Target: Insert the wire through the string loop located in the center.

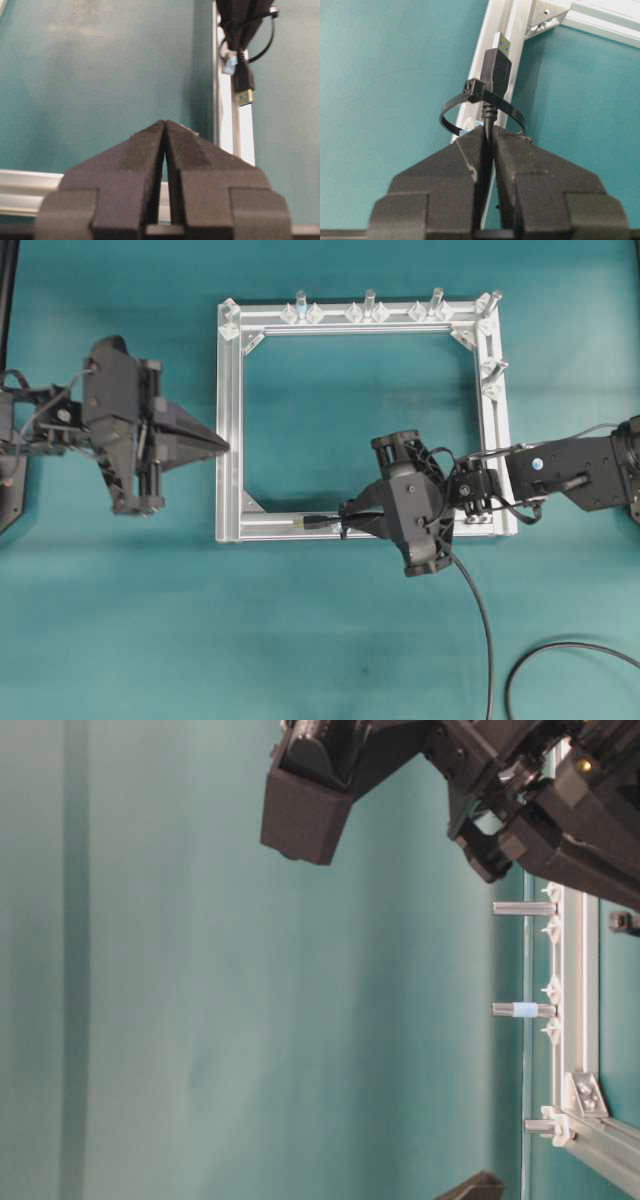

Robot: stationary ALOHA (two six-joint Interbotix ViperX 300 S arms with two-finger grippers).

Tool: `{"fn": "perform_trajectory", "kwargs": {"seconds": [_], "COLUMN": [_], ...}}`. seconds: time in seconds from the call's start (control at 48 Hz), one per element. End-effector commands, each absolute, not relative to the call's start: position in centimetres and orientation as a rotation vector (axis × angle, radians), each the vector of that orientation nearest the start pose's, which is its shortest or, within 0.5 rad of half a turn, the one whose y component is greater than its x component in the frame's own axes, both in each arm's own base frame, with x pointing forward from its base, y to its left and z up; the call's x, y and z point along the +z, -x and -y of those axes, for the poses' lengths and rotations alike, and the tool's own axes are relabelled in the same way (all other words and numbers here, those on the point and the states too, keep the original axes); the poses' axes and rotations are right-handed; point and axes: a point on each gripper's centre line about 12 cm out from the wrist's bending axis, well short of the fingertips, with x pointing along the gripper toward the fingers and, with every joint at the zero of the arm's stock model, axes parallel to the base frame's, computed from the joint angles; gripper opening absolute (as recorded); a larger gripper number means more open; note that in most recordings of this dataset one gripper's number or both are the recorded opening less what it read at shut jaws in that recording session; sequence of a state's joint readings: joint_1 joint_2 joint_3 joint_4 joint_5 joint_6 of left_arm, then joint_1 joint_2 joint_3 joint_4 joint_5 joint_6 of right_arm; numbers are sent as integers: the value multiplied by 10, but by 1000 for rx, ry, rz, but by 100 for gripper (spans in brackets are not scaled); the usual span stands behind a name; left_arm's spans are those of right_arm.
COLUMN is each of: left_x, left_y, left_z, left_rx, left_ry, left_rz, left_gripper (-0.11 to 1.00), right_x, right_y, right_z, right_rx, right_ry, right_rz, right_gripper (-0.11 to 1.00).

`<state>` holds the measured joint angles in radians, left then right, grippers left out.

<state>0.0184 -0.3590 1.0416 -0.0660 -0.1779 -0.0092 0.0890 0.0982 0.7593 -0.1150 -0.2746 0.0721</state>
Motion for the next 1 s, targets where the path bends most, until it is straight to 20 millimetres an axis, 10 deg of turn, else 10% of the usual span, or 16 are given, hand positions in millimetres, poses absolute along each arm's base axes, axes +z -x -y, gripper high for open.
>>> {"fn": "perform_trajectory", "kwargs": {"seconds": [0.0,0.479,0.979], "left_x": [184,147,149], "left_y": [-305,-397,-402], "left_z": [5,33,36], "left_rx": [10,-55,-63], "left_ry": [65,30,30], "left_rz": [-503,-585,-586], "left_gripper": [0,0,0], "right_x": [139,141,141], "right_y": [-388,-389,-389], "right_z": [-38,-38,-38], "right_rx": [127,128,127], "right_ry": [51,52,51], "right_rz": [-541,-533,-534], "right_gripper": [7,7,7]}}
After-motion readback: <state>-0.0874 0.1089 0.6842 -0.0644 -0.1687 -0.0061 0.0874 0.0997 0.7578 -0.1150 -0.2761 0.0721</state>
